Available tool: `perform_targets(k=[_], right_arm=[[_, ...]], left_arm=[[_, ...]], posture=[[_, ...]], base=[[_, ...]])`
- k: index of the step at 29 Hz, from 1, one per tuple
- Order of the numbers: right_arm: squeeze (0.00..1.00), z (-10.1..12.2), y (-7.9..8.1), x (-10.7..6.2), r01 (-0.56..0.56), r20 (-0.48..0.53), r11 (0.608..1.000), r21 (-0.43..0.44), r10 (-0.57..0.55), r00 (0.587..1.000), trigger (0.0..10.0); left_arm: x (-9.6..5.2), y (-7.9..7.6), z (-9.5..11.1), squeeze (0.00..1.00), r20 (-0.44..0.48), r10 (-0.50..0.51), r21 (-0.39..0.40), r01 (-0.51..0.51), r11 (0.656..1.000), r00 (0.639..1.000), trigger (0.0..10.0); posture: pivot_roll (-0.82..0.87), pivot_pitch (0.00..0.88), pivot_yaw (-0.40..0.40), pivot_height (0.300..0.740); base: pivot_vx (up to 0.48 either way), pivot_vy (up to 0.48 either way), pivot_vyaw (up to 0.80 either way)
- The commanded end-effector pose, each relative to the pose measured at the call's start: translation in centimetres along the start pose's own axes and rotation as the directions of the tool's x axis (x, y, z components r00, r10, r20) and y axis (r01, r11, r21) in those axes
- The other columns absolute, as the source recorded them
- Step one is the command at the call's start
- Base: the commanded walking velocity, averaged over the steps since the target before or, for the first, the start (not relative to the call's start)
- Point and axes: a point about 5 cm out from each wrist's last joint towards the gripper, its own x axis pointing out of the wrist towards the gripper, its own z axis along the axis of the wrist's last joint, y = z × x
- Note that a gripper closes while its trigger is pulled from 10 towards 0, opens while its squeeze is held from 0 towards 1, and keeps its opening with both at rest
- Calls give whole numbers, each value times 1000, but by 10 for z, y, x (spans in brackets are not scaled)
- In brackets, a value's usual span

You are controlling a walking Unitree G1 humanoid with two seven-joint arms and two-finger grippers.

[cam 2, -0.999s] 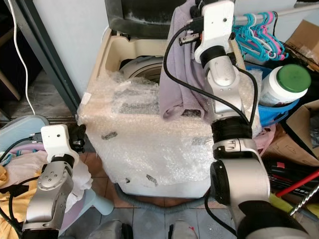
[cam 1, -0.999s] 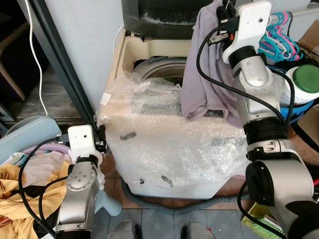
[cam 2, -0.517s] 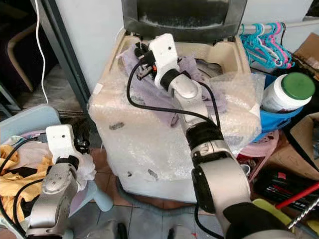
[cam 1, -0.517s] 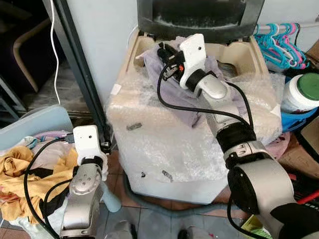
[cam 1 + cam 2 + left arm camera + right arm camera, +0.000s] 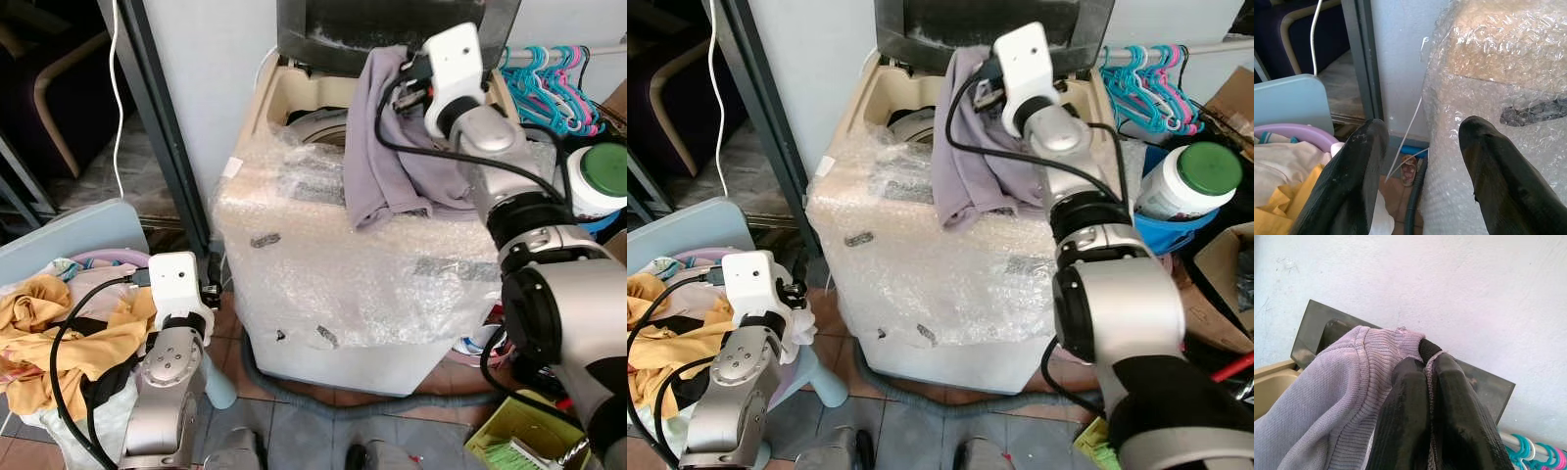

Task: Clothes washing

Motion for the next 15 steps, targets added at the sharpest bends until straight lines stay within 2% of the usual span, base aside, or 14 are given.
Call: perform_targets(k=[1, 5, 7, 8, 11, 15], right_arm=[[0, 4, 1, 2, -9, 8, 1000, 2, 9, 1000, 10000], [0, 24, 5, 8, -40, 86, 998, -42, 44, 995, 10000], [0, 25, 5, 8, -43, 94, 998, -48, 47, 994, 10000], [0, 32, 13, 9, -66, 150, 997, -42, 71, 986, 10000], [0, 40, 23, 10, -92, 218, 995, -48, 100, 971, 10000], [0, 52, 48, 16, -213, 264, 976, 53, 191, 945, 10000]], left_arm=[[-4, -1, 6, 0, 24, 0, 20, 0, 1000, 1000, 10000], [-19, 6, 6, 0, 22, 7, 24, -8, 1000, 1000, 10000], [-21, 7, 6, 0, 17, 10, 27, -11, 1000, 1000, 10000], [-24, 10, 5, 0, 8, 13, 44, -14, 999, 1000, 10000], [-31, 16, 5, 0, 1, 22, 54, -22, 998, 1000, 10000], [-30, 18, 9, 0, 2, 42, 65, -42, 997, 999, 10000]], posture=[[91, 102, -18, 740], [122, 137, -14, 740], [122, 137, -14, 740], [143, 156, -9, 740], [161, 162, -10, 740], [174, 171, -13, 740]], base=[[0, 0, 0], [61, 0, 0], [0, 0, 0], [0, 0, 0], [0, 0, 296], [0, 0, 0]])
